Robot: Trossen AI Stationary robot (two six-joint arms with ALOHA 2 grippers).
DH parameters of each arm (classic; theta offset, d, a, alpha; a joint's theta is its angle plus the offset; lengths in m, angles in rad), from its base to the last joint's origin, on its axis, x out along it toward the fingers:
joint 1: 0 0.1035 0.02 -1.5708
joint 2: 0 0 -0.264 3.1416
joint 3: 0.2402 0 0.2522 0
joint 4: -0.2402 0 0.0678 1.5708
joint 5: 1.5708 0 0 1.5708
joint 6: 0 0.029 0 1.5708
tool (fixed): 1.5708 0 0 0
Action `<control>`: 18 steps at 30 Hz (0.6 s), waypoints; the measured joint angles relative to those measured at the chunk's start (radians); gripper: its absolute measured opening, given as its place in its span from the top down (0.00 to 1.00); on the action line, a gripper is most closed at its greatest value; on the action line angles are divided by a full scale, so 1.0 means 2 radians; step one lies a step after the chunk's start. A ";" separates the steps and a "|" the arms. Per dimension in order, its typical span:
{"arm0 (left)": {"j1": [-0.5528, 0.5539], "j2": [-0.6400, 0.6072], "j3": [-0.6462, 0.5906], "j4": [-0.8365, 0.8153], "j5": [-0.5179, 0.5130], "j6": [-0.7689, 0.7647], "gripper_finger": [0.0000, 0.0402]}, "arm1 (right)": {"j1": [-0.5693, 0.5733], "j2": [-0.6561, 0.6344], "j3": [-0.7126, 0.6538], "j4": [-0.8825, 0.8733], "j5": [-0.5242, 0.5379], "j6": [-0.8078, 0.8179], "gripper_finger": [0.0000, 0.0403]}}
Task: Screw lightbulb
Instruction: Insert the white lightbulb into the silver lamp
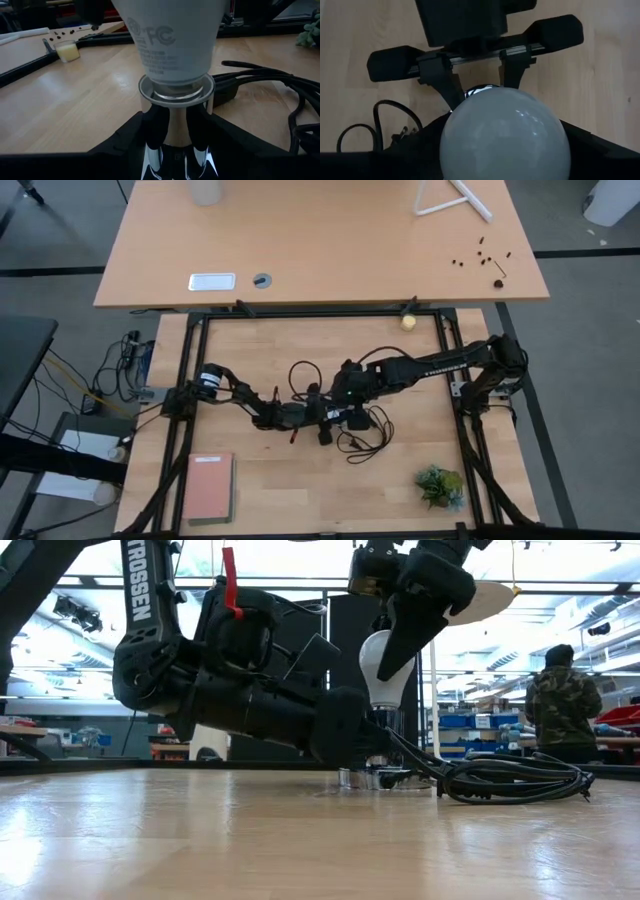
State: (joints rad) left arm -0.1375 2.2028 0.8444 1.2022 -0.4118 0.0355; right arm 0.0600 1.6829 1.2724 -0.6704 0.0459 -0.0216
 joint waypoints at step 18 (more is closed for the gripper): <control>0.000 0.000 0.000 0.001 0.033 0.008 0.54 | -0.014 0.000 -0.003 -0.002 -0.063 -0.169 0.29</control>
State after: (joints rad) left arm -0.1368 2.2028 0.8440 1.2041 -0.3457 0.0513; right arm 0.0314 1.6829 1.2667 -0.6735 -0.0795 -0.3606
